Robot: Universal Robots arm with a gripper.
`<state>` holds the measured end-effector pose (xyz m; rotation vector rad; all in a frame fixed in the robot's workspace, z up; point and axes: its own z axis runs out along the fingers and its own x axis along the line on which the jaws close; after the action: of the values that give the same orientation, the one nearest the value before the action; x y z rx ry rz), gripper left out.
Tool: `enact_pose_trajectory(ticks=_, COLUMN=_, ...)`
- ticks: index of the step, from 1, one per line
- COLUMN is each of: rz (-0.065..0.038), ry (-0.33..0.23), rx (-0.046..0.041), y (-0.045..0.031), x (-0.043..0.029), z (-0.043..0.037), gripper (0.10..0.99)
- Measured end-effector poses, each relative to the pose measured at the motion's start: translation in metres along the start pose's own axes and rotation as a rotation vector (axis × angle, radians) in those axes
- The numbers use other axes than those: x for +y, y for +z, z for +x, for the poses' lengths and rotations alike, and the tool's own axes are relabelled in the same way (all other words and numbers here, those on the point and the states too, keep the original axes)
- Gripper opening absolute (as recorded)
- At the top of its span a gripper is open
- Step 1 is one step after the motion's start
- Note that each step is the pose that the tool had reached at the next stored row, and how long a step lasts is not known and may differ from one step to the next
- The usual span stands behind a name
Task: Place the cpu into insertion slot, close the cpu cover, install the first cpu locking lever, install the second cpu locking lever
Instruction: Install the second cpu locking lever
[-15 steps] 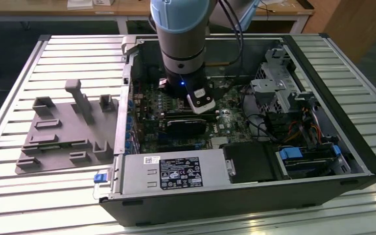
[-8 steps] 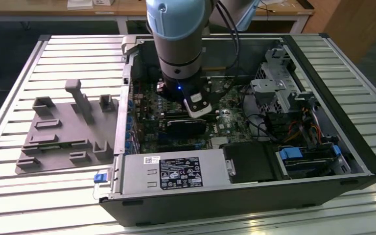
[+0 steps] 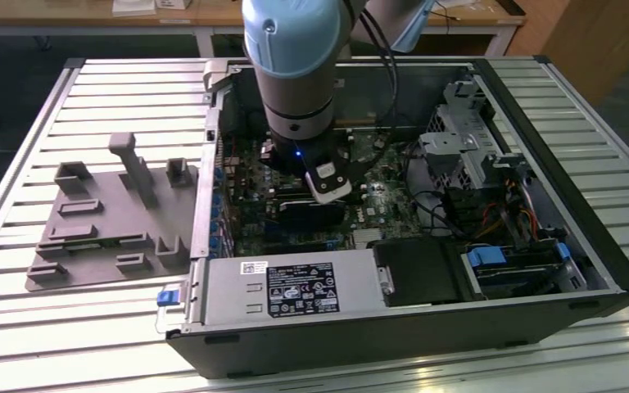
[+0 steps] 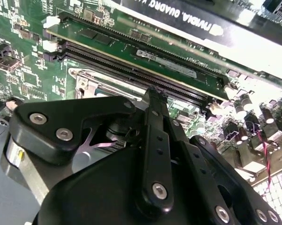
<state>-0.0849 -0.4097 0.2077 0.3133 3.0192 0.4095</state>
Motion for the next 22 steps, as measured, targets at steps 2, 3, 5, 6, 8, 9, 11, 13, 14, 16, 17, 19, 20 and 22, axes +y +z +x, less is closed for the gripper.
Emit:
enact_pose_trajectory(ticks=2, rz=-0.009, ry=0.001, rx=0.0017, y=0.0001, x=-0.0018, z=-0.0003, gripper=0.102)
enact_pose_trajectory(ticks=3, rz=-0.013, ry=0.001, rx=0.0025, y=0.0002, x=-0.0026, z=-0.0005, gripper=0.102)
enact_pose_trajectory(ticks=5, rz=-0.021, ry=0.002, rx=0.004, y=0.0009, x=-0.0041, z=-0.0004, gripper=0.102)
enact_pose_trajectory(ticks=6, rz=-0.024, ry=0.003, rx=0.0046, y=0.0014, x=-0.0047, z=-0.0003, gripper=0.102)
enact_pose_trajectory(ticks=8, rz=-0.027, ry=0.003, rx=0.0051, y=0.0029, x=-0.0054, z=0.0, gripper=0.102)
enact_pose_trajectory(ticks=9, rz=-0.03, ry=0.003, rx=0.0057, y=0.0034, x=-0.0058, z=0.0002, gripper=0.102)
enact_pose_trajectory(ticks=11, rz=-0.038, ry=0.004, rx=0.0074, y=0.0048, x=-0.0065, z=0.0008, gripper=0.102)
enact_pose_trajectory(ticks=13, rz=-0.043, ry=0.005, rx=0.0082, y=0.0063, x=-0.0071, z=0.0018, gripper=0.102)
enact_pose_trajectory(ticks=14, rz=-0.045, ry=0.005, rx=0.0085, y=0.0069, x=-0.0075, z=0.0026, gripper=0.102)
enact_pose_trajectory(ticks=16, rz=-0.048, ry=0.005, rx=0.0095, y=0.0079, x=-0.0083, z=0.0042, gripper=0.102)
enact_pose_trajectory(ticks=17, rz=-0.052, ry=0.006, rx=0.0102, y=0.0083, x=-0.0086, z=0.0049, gripper=0.102)
enact_pose_trajectory(ticks=19, rz=-0.061, ry=0.006, rx=0.012, y=0.0095, x=-0.0091, z=0.006, gripper=0.102)
enact_pose_trajectory(ticks=20, rz=-0.066, ry=0.007, rx=0.0129, y=0.0101, x=-0.0094, z=0.0064, gripper=0.102)
enact_pose_trajectory(ticks=22, rz=-0.077, ry=0.008, rx=0.0149, y=0.0111, x=-0.01, z=0.0077, gripper=0.102)
